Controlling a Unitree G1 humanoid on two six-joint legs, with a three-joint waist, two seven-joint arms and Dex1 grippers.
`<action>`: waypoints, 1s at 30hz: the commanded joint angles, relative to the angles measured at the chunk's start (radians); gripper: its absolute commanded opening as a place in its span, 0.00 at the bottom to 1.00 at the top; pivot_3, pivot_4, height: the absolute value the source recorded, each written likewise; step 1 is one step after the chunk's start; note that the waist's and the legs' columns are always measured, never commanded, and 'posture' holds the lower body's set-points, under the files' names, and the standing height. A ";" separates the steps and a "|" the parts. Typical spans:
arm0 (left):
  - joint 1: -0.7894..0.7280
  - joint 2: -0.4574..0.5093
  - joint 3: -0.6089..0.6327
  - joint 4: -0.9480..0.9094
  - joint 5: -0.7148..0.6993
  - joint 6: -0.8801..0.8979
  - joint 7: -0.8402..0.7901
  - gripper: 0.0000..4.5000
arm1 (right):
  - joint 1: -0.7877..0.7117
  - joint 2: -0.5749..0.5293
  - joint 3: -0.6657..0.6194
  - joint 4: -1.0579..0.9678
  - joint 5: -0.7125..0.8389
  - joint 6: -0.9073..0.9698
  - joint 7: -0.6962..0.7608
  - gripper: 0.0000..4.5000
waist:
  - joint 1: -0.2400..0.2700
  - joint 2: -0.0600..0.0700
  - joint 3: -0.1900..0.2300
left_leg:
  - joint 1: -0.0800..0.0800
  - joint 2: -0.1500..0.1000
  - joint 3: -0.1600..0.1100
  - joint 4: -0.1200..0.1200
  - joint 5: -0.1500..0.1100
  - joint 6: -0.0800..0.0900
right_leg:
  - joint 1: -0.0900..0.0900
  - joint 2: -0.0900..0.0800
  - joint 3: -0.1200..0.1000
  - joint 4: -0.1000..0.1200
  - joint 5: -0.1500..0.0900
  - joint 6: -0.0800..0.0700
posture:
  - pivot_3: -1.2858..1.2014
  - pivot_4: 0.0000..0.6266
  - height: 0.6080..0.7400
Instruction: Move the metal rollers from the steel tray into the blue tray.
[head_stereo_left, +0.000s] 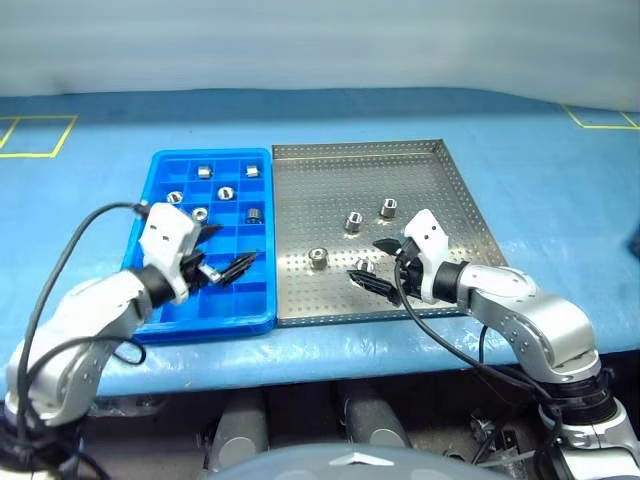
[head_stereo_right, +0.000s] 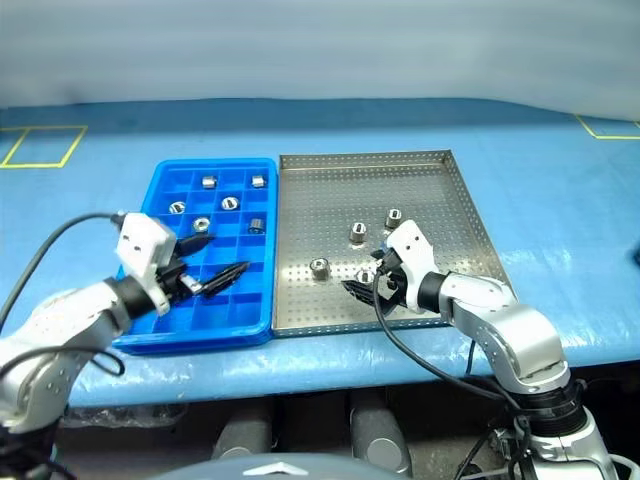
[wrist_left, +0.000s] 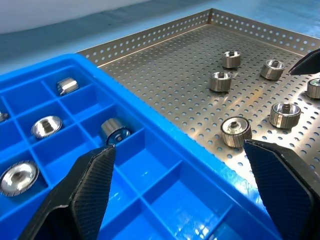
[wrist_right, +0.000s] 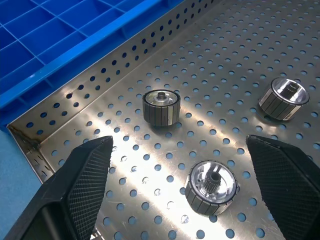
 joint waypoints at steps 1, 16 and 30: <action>-0.156 0.026 -0.121 0.104 0.031 0.014 -0.091 0.99 | -0.006 0.008 0.004 -0.022 -0.008 -0.033 0.006 1.00 | -0.001 0.000 0.000 | 0.000 0.000 0.000 0.000 0.000 0.000 | 0.000 0.000 0.000 0.000 0.000 0.000 | 0.53 0.24 1.00; -0.571 -0.150 -0.486 0.664 0.253 -0.106 -0.377 0.99 | 0.064 0.072 0.055 -0.056 -0.067 -0.140 -0.012 1.00 | -0.022 0.000 0.000 | -0.001 0.000 -0.001 -0.001 0.000 0.000 | -0.001 0.001 0.000 0.001 0.000 0.000 | 0.49 0.24 1.00; -0.667 -0.220 -0.631 0.878 0.449 -0.145 -0.519 0.86 | 0.093 0.100 0.056 -0.061 -0.084 -0.165 -0.025 1.00 | -0.063 0.000 0.000 | -0.001 0.000 -0.001 0.000 0.000 0.000 | 0.000 0.001 0.001 0.002 0.001 0.001 | 0.47 0.24 1.00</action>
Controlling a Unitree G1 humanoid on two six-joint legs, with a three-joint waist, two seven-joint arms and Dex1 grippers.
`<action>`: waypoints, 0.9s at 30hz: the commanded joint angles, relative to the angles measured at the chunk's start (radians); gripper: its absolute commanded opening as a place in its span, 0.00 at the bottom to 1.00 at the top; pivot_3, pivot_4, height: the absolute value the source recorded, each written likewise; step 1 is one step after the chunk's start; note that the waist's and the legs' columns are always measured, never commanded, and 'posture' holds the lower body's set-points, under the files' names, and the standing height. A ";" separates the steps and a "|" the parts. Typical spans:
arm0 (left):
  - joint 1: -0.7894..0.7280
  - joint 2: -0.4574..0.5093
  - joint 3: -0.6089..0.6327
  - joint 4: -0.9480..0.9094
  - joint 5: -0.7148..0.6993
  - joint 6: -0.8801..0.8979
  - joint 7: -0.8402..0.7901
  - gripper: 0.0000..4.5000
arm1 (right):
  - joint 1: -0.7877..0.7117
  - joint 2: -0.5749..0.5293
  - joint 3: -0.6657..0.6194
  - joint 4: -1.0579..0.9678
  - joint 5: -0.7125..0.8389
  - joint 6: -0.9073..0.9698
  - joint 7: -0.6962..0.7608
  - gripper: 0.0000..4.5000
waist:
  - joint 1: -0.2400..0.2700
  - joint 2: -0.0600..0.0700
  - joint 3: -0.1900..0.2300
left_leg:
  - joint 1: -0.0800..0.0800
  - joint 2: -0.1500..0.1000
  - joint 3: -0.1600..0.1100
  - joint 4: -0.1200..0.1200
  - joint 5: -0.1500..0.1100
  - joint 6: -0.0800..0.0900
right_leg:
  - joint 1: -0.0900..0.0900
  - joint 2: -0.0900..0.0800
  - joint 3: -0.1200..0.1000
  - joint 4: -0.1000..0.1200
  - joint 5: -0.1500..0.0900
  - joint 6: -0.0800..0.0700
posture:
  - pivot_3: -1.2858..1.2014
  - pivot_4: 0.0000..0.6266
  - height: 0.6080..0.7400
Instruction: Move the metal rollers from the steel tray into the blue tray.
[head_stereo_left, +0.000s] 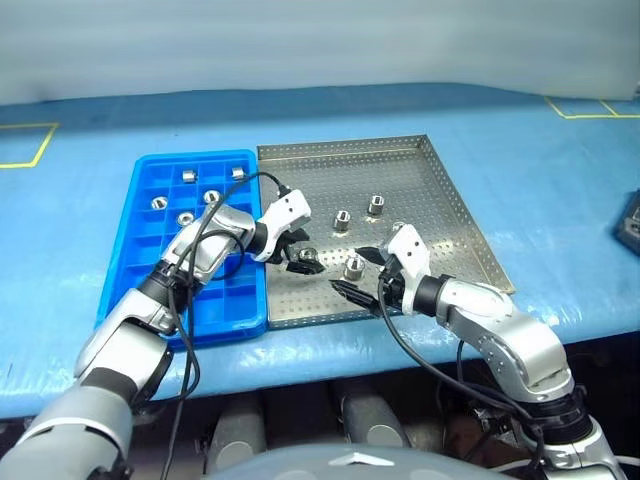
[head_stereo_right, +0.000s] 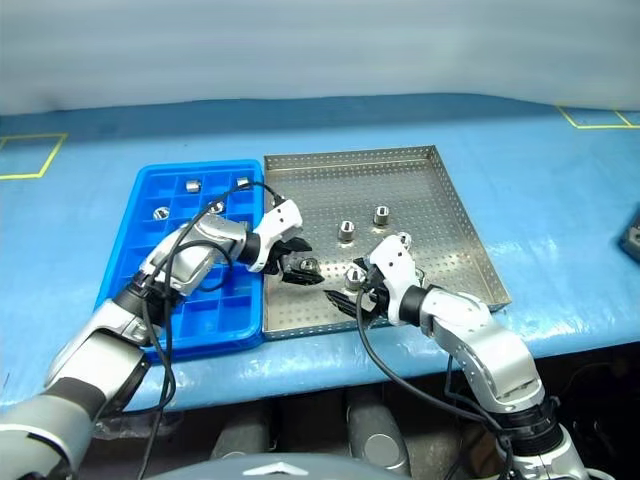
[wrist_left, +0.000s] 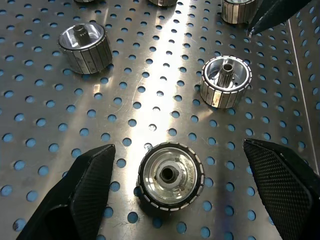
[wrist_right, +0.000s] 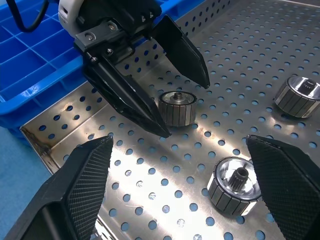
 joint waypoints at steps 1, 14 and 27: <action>-0.021 -0.003 -0.016 0.010 0.045 -0.009 -0.030 0.79 | 0.006 0.007 -0.014 -0.041 -0.002 -0.027 -0.006 1.00 | -0.008 0.000 0.000 | 0.000 0.000 0.000 0.000 0.000 0.000 | 0.000 0.000 0.000 0.000 0.000 0.000 | 0.47 0.24 1.00; 0.005 -0.048 0.232 -0.115 -0.009 -0.007 0.104 0.38 | -0.020 0.033 0.011 -0.017 -0.008 -0.034 0.001 1.00 | -0.011 0.000 0.000 | 0.000 0.000 0.000 0.000 0.000 0.000 | 0.000 0.000 0.000 0.002 0.000 0.001 | 0.49 0.24 1.00; 0.446 -0.244 0.694 -0.703 0.073 -0.040 0.815 0.38 | -0.080 0.060 0.090 -0.001 -0.040 -0.068 0.026 1.00 | 0.026 0.001 -0.001 | 0.003 0.000 -0.001 0.001 0.001 0.001 | 0.004 0.000 0.001 0.001 0.005 0.008 | 0.52 0.24 1.00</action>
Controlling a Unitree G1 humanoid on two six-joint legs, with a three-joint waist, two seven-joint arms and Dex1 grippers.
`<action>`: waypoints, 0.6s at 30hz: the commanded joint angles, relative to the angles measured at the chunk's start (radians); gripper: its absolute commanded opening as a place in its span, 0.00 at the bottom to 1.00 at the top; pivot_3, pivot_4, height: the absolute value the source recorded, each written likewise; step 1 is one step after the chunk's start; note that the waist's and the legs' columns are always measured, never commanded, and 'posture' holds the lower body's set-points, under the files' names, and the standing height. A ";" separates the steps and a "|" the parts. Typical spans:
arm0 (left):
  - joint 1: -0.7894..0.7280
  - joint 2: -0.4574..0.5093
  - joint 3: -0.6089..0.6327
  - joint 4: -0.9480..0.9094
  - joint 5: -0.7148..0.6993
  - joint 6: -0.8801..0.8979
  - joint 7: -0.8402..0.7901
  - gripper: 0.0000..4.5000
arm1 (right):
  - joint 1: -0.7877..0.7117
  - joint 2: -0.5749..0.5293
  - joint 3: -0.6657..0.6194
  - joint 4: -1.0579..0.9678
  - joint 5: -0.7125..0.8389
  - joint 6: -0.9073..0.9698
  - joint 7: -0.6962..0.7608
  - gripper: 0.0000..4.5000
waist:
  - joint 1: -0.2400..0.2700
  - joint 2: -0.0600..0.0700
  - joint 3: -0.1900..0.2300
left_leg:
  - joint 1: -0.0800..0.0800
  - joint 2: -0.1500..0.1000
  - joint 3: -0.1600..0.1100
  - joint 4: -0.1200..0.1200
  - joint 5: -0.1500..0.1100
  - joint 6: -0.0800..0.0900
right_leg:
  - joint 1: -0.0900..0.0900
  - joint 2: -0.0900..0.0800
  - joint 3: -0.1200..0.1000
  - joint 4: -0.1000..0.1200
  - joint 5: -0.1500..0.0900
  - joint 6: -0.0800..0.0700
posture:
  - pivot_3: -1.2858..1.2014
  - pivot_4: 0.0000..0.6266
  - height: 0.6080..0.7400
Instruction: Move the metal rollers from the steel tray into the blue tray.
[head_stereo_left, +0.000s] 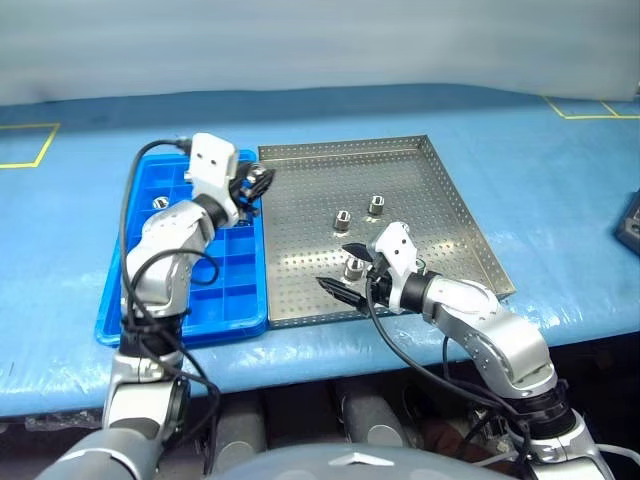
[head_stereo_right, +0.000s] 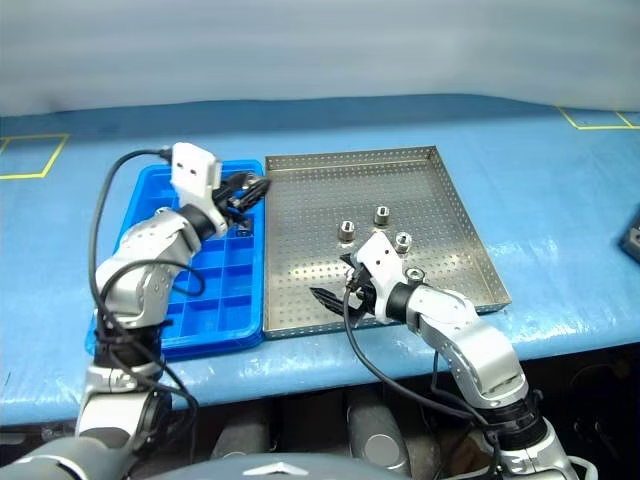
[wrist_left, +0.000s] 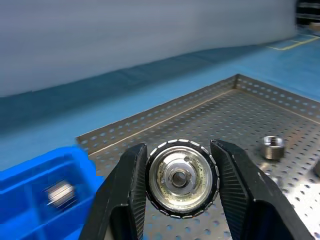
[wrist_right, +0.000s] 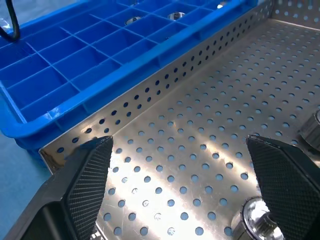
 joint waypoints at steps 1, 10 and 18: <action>0.069 -0.016 0.067 -0.118 0.056 -0.039 0.138 0.38 | -0.025 0.006 0.019 -0.017 -0.011 -0.034 0.019 1.00 | 0.012 0.000 0.000 | 0.000 0.000 0.000 0.000 0.000 0.000 | 0.000 0.000 0.000 0.000 0.000 0.000 | 0.53 0.24 1.00; 0.233 -0.018 0.095 -0.065 0.148 -0.047 0.281 0.38 | -0.044 0.016 0.042 -0.003 -0.022 -0.043 0.039 1.00 | 0.043 0.000 0.000 | 0.001 -0.003 -0.001 0.005 0.000 0.000 | 0.005 -0.002 0.000 -0.003 -0.002 -0.003 | 0.53 0.24 1.00; 0.227 -0.009 0.105 0.063 0.186 -0.026 0.344 0.38 | -0.037 0.022 0.038 -0.012 -0.024 -0.035 0.033 1.00 | 0.037 0.000 0.000 | 0.003 -0.003 -0.002 0.005 0.000 0.000 | 0.007 -0.002 -0.001 -0.002 -0.002 -0.003 | 0.52 0.24 1.00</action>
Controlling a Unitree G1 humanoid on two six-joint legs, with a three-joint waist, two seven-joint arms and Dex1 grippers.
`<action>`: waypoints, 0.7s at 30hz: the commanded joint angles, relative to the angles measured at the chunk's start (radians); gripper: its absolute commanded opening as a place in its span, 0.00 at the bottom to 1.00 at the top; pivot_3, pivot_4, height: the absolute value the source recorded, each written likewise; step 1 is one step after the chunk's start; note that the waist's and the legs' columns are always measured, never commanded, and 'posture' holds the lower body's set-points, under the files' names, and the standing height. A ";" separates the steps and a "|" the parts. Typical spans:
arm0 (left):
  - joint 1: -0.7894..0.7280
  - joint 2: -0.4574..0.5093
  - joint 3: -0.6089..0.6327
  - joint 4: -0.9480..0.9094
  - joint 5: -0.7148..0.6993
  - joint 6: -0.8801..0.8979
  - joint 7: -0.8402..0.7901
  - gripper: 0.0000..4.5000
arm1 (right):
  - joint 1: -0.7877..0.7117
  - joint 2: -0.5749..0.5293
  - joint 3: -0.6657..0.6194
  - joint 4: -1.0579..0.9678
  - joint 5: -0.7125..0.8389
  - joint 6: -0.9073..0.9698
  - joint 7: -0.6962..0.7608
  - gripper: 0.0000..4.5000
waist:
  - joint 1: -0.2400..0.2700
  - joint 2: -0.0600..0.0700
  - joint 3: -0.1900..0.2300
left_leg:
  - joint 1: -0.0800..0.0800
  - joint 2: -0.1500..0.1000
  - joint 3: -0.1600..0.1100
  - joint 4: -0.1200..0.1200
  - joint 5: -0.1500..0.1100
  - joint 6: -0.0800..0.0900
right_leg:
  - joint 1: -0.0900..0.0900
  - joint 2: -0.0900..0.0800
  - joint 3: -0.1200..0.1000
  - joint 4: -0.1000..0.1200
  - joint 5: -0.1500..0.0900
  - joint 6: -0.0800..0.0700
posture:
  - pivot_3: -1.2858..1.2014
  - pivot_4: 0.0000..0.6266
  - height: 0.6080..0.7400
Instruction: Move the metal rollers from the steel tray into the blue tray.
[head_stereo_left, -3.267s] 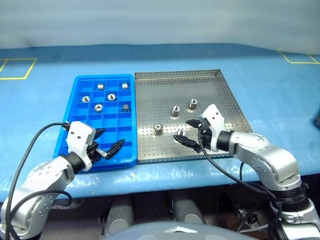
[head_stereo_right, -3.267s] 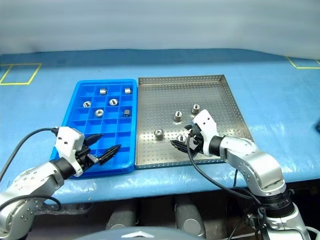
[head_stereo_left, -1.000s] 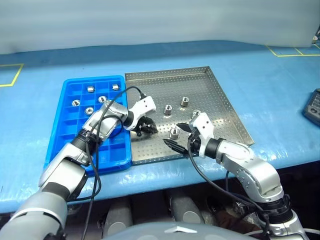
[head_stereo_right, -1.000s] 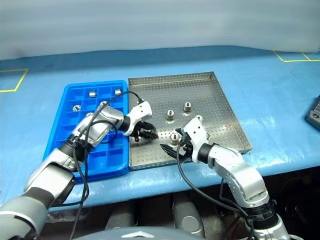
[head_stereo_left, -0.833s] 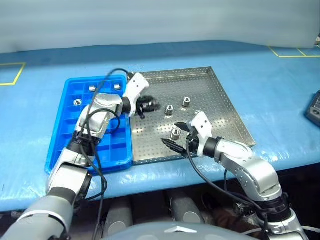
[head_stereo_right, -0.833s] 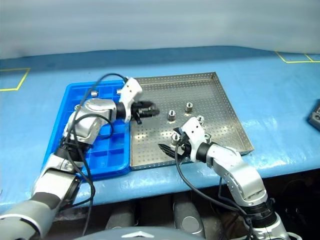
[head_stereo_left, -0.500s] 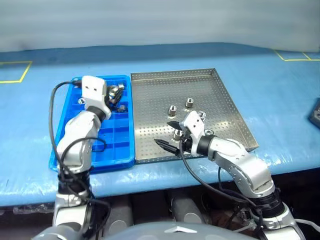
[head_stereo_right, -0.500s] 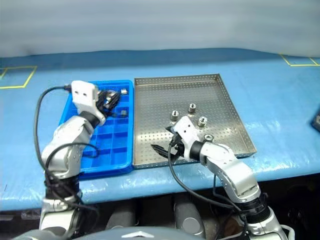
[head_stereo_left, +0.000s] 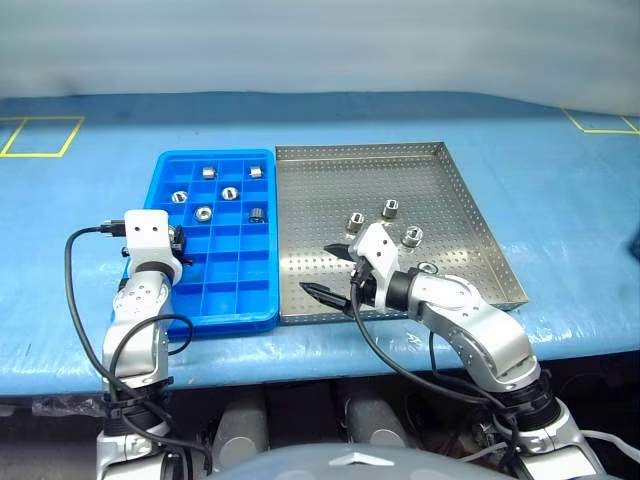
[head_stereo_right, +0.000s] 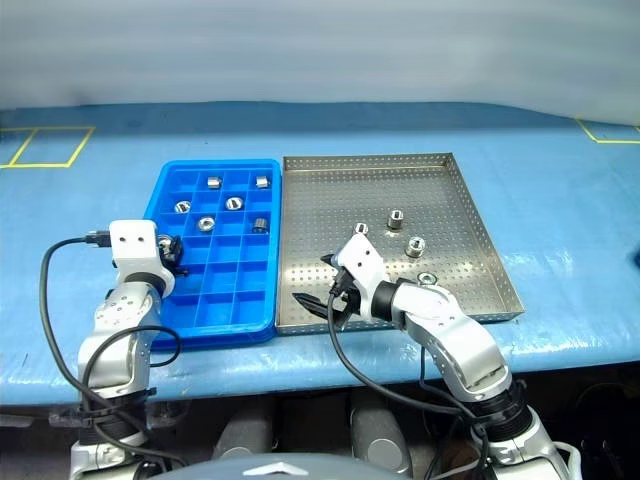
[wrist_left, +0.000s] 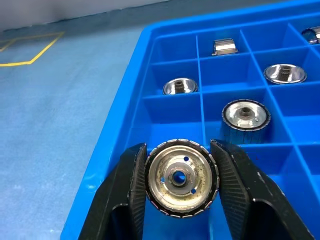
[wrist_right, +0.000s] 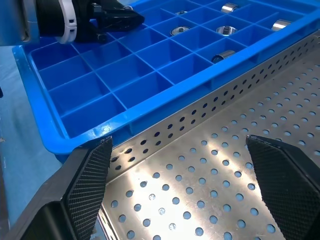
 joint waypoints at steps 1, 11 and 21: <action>-0.019 0.002 0.022 0.017 0.019 0.012 0.037 0.38 | -0.004 0.004 -0.012 -0.035 0.002 -0.013 -0.003 1.00 | -0.005 0.000 0.000 | 0.000 0.000 0.000 0.000 0.000 0.000 | 0.000 0.000 0.000 0.000 0.000 0.000 | 0.52 0.24 1.00; -0.124 0.007 -0.026 -0.094 -0.134 -0.104 -0.137 0.96 | 0.020 -0.008 -0.042 -0.066 0.011 0.002 -0.022 1.00 | -0.010 0.000 0.000 | -0.001 0.000 0.000 0.000 0.000 0.000 | 0.000 0.000 0.000 0.000 0.000 0.000 | 0.51 0.24 1.00; -0.340 0.099 -0.190 0.000 -0.351 -0.018 -0.516 0.98 | 0.081 -0.084 -0.124 -0.084 0.006 0.009 -0.027 1.00 | -0.023 0.000 0.000 | -0.001 -0.001 0.000 0.000 0.000 0.000 | 0.000 0.000 0.000 -0.001 0.000 0.000 | 0.49 0.24 1.00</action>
